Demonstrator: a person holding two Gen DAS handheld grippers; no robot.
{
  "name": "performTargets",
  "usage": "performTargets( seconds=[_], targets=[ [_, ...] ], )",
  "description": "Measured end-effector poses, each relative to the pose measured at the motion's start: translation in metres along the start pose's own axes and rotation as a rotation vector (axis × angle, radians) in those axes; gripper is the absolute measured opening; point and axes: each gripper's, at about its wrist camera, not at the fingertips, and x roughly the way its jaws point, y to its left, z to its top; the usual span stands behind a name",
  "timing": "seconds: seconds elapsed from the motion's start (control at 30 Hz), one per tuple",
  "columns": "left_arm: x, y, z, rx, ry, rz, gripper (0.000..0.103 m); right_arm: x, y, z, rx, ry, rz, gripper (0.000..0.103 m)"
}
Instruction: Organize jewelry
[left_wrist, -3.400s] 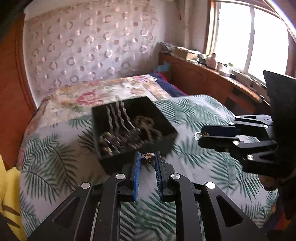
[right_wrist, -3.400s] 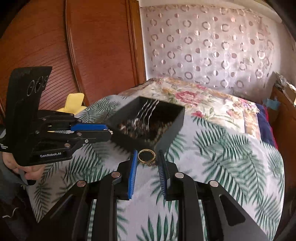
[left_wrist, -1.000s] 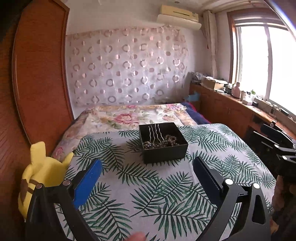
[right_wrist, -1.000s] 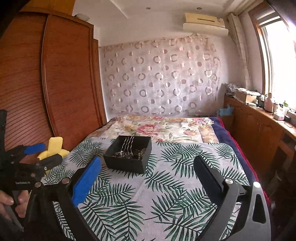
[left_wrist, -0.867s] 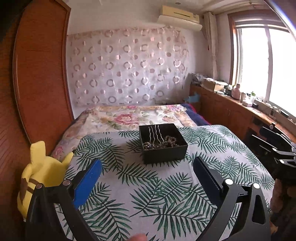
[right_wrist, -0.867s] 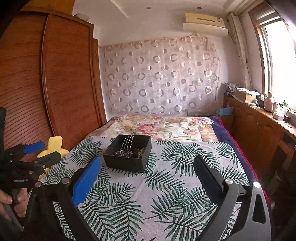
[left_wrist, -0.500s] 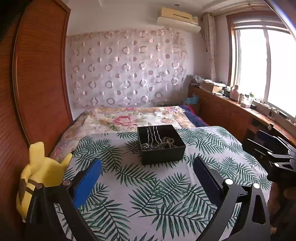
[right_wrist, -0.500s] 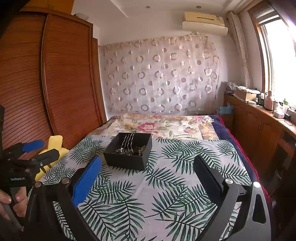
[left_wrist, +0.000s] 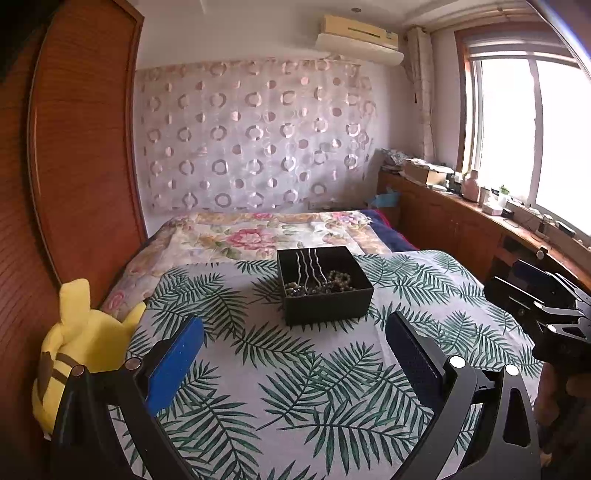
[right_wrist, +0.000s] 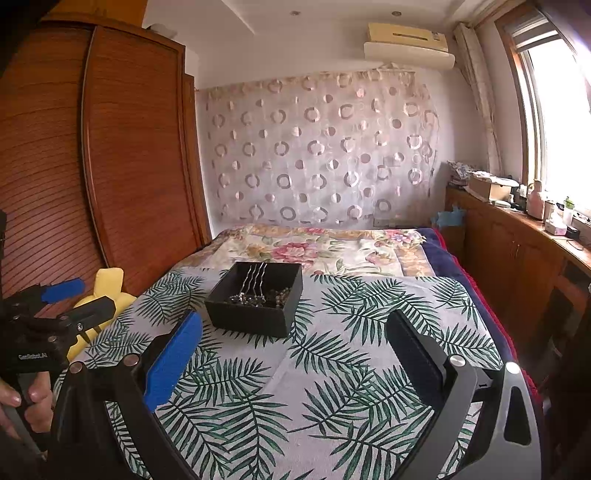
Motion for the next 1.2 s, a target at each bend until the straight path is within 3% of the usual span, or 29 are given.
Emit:
performTargets(
  seconds=[1.2],
  targets=[
    [-0.0068,0.0035,0.0021,0.002,-0.013,0.000,0.095,0.0007,-0.0011,-0.0015,0.002,0.001,-0.002,0.100]
  ],
)
